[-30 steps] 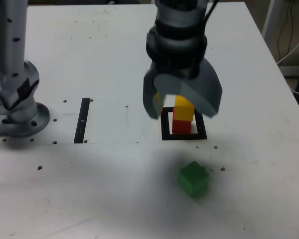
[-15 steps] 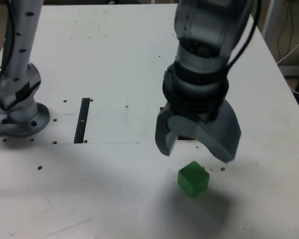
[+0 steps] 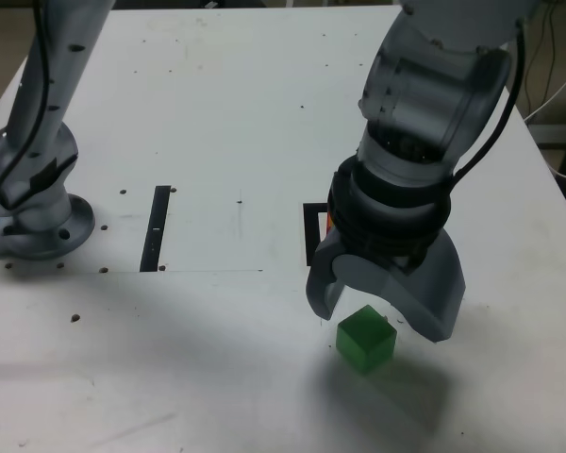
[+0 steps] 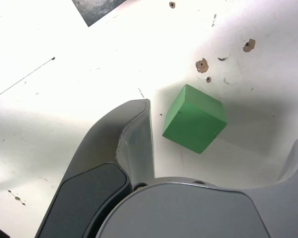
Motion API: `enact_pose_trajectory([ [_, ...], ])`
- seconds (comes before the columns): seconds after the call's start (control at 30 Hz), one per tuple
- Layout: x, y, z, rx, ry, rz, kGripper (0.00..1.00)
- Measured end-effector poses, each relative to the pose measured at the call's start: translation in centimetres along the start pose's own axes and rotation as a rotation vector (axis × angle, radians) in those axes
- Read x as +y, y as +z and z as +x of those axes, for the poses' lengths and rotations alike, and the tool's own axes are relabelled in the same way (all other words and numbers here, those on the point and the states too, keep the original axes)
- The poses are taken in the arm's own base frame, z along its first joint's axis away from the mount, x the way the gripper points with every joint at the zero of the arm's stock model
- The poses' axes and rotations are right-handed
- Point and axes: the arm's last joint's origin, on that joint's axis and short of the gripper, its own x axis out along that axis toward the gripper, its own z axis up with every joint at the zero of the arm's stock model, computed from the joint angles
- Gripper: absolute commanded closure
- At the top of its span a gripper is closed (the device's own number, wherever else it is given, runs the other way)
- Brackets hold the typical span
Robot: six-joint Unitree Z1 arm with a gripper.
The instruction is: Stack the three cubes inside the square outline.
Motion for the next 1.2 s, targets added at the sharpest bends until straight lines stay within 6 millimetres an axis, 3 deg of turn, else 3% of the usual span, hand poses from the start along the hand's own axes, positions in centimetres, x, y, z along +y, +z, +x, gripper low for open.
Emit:
enact_pose_trajectory([
  [0.3, 0.0, 0.2, 0.2, 0.002, 0.010, 0.035, 0.01],
  [0.83, -0.5, 0.3, 1.4, 0.004, 0.070, 0.317, 0.01],
  [1.2, -0.8, 0.4, 1.5, 0.002, 0.101, 0.348, 0.01],
])
